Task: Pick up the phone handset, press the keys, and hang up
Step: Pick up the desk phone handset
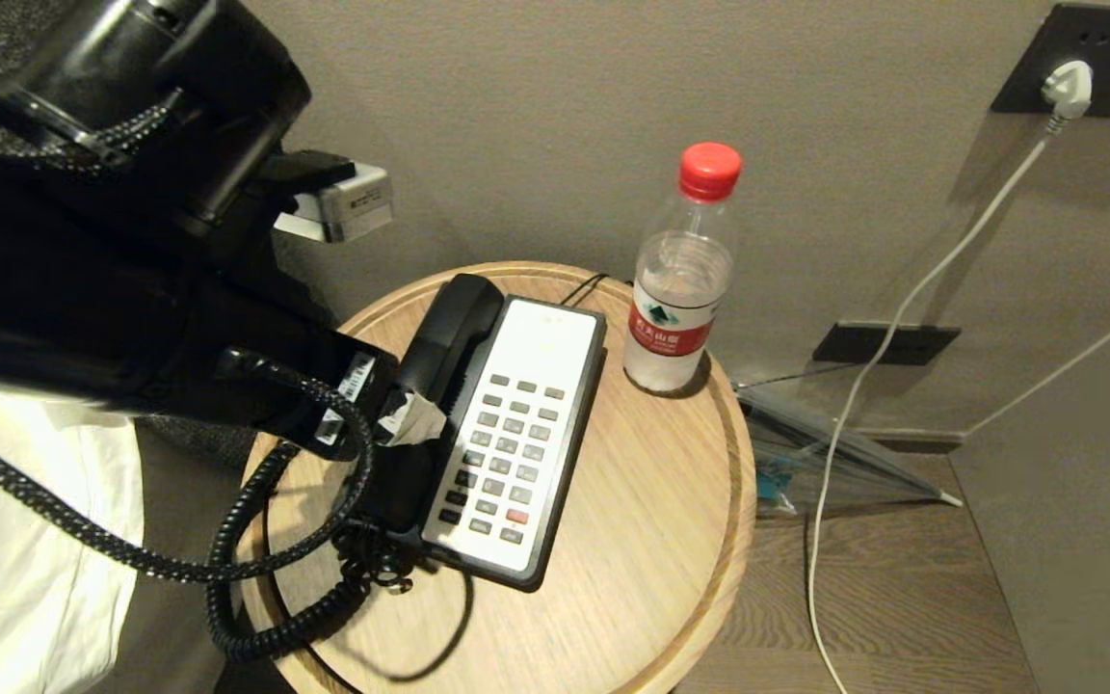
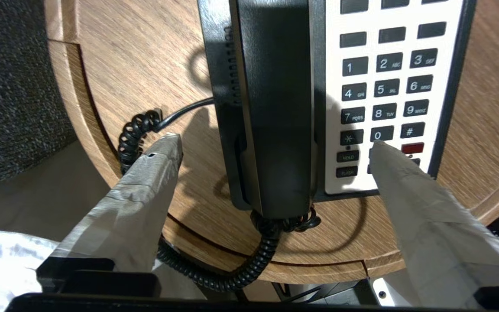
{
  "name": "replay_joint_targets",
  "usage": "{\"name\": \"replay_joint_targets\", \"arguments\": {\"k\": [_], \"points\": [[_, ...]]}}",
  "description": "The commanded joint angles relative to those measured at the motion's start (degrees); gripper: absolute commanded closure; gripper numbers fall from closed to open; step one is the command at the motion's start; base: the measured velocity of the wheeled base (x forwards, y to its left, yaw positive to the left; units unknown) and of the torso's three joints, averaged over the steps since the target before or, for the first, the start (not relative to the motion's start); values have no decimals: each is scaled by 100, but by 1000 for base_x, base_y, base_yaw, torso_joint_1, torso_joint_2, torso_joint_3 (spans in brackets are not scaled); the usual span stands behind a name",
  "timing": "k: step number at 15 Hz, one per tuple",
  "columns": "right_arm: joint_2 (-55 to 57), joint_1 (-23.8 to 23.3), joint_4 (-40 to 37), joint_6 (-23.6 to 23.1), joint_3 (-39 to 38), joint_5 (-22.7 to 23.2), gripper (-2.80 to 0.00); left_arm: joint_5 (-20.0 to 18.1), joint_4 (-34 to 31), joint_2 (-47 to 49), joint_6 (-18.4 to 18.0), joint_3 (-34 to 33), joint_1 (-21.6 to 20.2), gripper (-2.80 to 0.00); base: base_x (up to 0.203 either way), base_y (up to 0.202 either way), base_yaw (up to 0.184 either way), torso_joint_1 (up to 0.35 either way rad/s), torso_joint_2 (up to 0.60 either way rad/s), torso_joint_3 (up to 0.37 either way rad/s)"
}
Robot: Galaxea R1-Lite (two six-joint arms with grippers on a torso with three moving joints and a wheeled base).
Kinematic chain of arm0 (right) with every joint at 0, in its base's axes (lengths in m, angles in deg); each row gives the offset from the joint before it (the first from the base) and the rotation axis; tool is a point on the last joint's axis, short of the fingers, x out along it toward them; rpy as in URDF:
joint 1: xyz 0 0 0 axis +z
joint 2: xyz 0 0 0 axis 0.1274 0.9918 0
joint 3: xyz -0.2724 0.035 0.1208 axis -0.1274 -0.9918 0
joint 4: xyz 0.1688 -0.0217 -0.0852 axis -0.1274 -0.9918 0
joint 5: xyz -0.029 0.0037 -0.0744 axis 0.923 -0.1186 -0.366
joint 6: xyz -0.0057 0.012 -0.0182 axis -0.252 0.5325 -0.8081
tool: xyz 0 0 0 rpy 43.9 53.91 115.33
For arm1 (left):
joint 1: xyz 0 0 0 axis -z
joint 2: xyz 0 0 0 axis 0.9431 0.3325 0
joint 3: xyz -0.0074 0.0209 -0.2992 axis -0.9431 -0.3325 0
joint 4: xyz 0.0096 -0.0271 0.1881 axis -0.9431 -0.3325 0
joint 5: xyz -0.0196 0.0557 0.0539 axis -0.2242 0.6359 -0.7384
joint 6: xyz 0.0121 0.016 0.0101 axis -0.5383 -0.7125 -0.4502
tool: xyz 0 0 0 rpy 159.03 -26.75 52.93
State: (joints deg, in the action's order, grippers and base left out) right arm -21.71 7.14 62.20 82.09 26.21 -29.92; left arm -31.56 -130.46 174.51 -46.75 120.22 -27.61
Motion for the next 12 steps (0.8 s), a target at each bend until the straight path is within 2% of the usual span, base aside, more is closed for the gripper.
{"name": "replay_joint_targets", "arguments": {"k": [1,12], "points": [[6,1,2,-5,-5,0,0,38,-26,211,60,-72,2,-280,0,0,0,0,0,0],[7,1,2,-5,0,0,0,40,-8,399,123,-320,-26,-280,0,0,0,0,0,0]]}}
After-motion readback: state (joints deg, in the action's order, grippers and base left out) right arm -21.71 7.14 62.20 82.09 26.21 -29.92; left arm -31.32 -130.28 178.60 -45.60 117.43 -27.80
